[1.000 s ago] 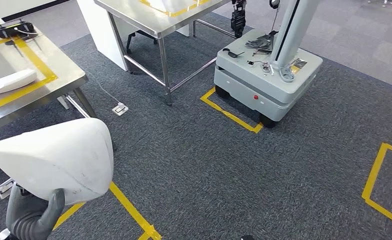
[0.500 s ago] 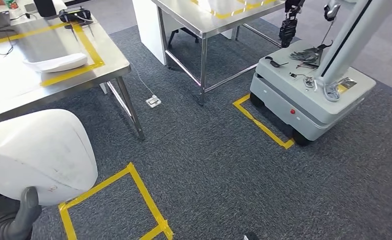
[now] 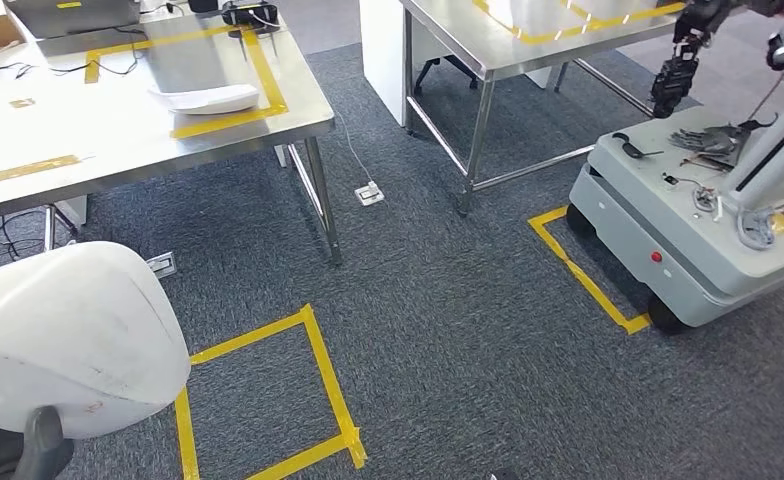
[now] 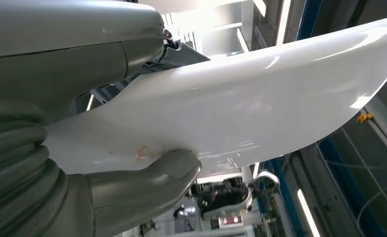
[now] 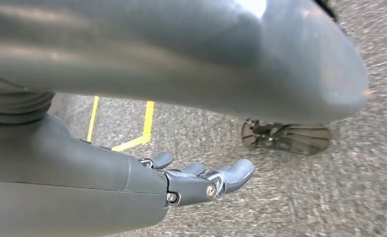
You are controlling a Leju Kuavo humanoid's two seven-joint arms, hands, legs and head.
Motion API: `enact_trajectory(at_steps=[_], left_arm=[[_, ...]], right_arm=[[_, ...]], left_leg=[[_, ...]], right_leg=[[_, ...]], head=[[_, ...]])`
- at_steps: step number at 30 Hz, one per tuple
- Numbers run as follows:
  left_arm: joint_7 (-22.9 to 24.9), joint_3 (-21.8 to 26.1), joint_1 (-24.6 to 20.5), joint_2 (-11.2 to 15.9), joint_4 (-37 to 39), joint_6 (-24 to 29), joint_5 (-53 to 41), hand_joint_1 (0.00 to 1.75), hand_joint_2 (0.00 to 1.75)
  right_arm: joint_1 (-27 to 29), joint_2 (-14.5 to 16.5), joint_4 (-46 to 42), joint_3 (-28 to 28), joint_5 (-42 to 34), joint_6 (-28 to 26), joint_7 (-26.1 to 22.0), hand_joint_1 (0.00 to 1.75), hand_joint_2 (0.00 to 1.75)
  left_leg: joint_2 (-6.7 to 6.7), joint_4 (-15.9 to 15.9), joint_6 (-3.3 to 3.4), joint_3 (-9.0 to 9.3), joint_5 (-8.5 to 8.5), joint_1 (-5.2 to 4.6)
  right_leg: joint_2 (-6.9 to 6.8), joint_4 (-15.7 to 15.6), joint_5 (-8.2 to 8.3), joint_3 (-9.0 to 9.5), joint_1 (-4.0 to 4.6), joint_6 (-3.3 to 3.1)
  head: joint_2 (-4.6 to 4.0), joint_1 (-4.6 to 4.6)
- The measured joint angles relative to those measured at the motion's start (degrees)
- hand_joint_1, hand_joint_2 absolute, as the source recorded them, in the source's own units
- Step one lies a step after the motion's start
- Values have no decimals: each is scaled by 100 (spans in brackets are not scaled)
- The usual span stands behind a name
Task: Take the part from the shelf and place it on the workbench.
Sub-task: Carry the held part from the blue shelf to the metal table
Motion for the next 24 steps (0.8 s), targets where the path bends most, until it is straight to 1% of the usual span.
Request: enact_trajectory(at_steps=[1,2,3,4,5,6,7,8,9,10,11,12,13,14,15,16,17,18,19,20,21,22,23,24], left_arm=[[-5,12,18,-7,-35,-15,1,175,175],[-15,21,25,-8,-48,-37,7,175,175],[-31,29,18,-6,-43,-62,20,175,175],[-45,32,-11,0,-25,-84,39,175,175],[-57,29,-59,6,4,-96,57,175,175],[-63,26,-115,10,37,-102,73,175,175],[-63,23,-167,14,74,-103,86,175,175],[-61,19,-200,15,112,-103,93,175,175],[-59,18,-215,16,144,-103,96,175,175],[-57,18,-221,18,172,-103,98,175,175],[-54,17,-227,20,195,-102,98,175,175],[-52,17,-236,21,210,-101,99,175,175],[-51,17,-247,23,220,-99,100,175,175],[-47,15,-259,26,229,-98,100,175,175],[-43,14,-270,30,236,-97,101,175,175],[-39,11,-277,35,242,-96,101,175,175],[-35,9,-282,40,248,-94,102,175,175],[-33,8,-281,50,250,-93,102,175,175],[-34,5,-284,60,253,-90,105,175,175],[-33,2,-295,71,259,-87,108,175,175],[-33,-4,-308,82,267,-85,113,175,175],[-31,-14,-323,87,277,-84,118,175,175],[-22,-25,-333,90,289,-82,121,175,175],[-10,-41,-338,89,300,-80,123,175,175]], right_arm=[[-5,-7,0,-17,-5,0,39,0,0],[-10,-12,-1,-27,13,0,93,0,0],[-18,-17,-1,-32,27,0,145,0,0],[-23,-19,-2,-37,12,0,172,0,0],[-24,-20,-2,-54,-34,0,169,0,0],[-24,-20,-2,-79,-90,0,155,0,0],[-20,-19,-2,-108,-140,1,142,0,0],[-15,-18,-2,-140,-172,1,138,0,0],[-8,-17,-2,-163,-187,2,138,0,0],[-3,-17,-2,-179,-197,2,138,0,0],[1,-17,-2,-193,-201,1,137,0,0],[2,-17,-2,-204,-205,-1,133,0,0],[2,-19,-2,-215,-208,-2,130,0,0],[3,-19,-2,-226,-210,-2,126,0,0],[0,-20,-2,-235,-213,-2,124,0,0],[-4,-20,-2,-239,-215,-2,124,0,0],[-9,-19,-2,-244,-217,-2,124,0,0],[-13,-14,-2,-248,-220,-2,123,0,0],[-12,-10,-2,-254,-221,-3,120,0,0],[-7,-5,-2,-261,-226,-7,115,0,0],[-1,-2,-2,-267,-230,-10,106,0,0],[8,-2,-2,-273,-235,-14,93,0,0],[17,-2,-2,-276,-238,-16,80,0,0],[24,-1,-2,-279,-229,-15,76,0,0]], left_leg=[[-36,-22,45,-7,-10,-17],[-115,-32,85,-16,4,-15],[-183,-48,118,-20,20,-5],[-248,-65,153,-21,41,10],[-309,-82,186,-17,65,32],[-366,-87,209,-28,85,47],[-430,-85,223,-52,101,52],[-499,-80,227,-78,114,54],[-576,-72,222,-101,126,55],[-656,-62,211,-118,137,58],[-737,-52,198,-128,146,62],[-818,-43,181,-133,155,68],[-889,-36,157,-143,165,70],[-956,-31,126,-156,177,70],[-1016,-33,88,-175,193,70],[-1074,-47,44,-195,214,73],[-1140,-68,-1,-213,240,79],[-1157,-72,-37,-234,255,86],[-1074,-28,-62,-273,229,79],[-924,119,-79,-354,137,66],[-729,381,-86,-478,-18,55],[-557,727,-96,-637,-210,43],[-466,1099,-106,-798,-384,44],[-423,1368,-112,-903,-480,46]], right_leg=[[-56,1,-11,13,7,34],[-111,-4,-19,34,2,67],[-77,14,-40,53,-10,109],[45,84,-104,43,-23,150],[226,260,-233,-25,-37,187],[429,560,-415,-158,-51,213],[556,943,-622,-342,-55,223],[609,1319,-787,-527,-59,227],[625,1567,-854,-650,-61,226],[633,1607,-801,-674,-63,220],[655,1407,-638,-580,-67,207],[731,1016,-411,-390,-73,188],[882,596,-238,-191,-78,168],[1005,256,-114,-39,-78,149],[1092,53,-63,45,-71,133],[1114,-2,-70,58,-56,116],[1038,-13,-50,56,-44,89],[954,-31,-28,63,-48,52],[875,-57,-4,72,-56,7],[784,-85,17,78,-65,-39],[693,-104,28,81,-68,-74],[610,-107,26,78,-55,-98],[518,-106,22,74,-42,-113],[426,-103,17,71,-31,-119]], head=[[0,2],[0,2],[0,5],[0,10],[0,16],[0,25],[0,28],[0,31],[0,32],[0,34],[0,37],[0,39],[0,42],[0,43],[0,45],[0,45],[0,46],[0,47],[0,42],[0,37],[0,31],[0,25],[0,25],[0,24]])
